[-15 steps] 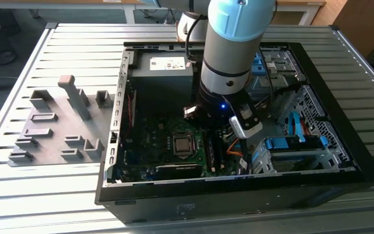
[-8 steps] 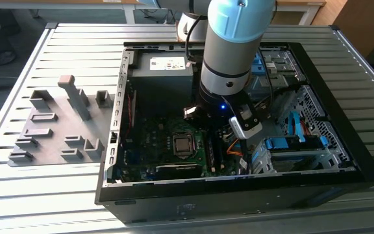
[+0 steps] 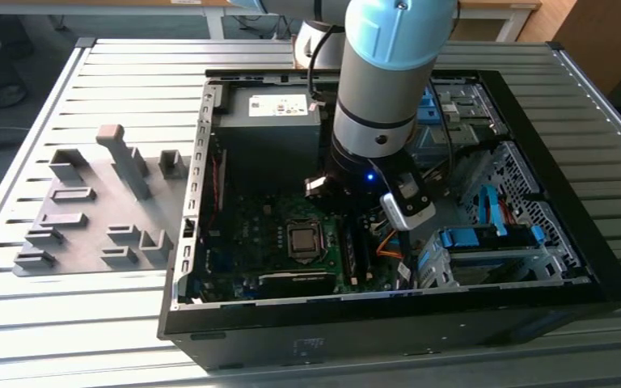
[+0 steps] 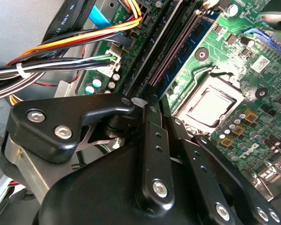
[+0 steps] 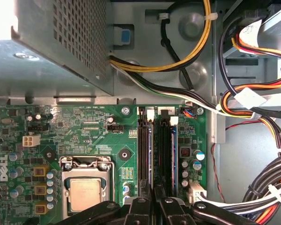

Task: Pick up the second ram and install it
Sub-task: 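Insert the second ram into the second slot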

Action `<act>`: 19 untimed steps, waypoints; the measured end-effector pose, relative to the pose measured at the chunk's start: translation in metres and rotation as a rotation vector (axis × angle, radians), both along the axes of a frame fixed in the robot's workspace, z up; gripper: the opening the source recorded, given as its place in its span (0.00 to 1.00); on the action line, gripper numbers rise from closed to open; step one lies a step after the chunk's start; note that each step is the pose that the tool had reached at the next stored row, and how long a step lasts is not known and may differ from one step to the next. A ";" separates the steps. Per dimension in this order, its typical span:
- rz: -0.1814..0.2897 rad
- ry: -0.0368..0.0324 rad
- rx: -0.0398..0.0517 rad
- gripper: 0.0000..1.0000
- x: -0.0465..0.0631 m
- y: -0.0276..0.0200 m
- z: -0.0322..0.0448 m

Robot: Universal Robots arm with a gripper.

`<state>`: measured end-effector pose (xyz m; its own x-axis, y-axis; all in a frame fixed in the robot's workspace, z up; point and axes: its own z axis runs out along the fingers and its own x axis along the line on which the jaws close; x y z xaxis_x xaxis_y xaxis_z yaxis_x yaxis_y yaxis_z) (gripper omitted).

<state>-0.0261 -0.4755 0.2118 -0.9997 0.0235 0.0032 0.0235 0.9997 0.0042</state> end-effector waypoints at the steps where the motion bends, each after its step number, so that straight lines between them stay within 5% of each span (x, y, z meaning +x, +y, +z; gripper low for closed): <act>1: 0.000 0.0000 0.0001 0.14 0.000 0.0000 0.0000; 19: 0.016 0.0008 0.0070 0.14 0.000 -0.0001 -0.0063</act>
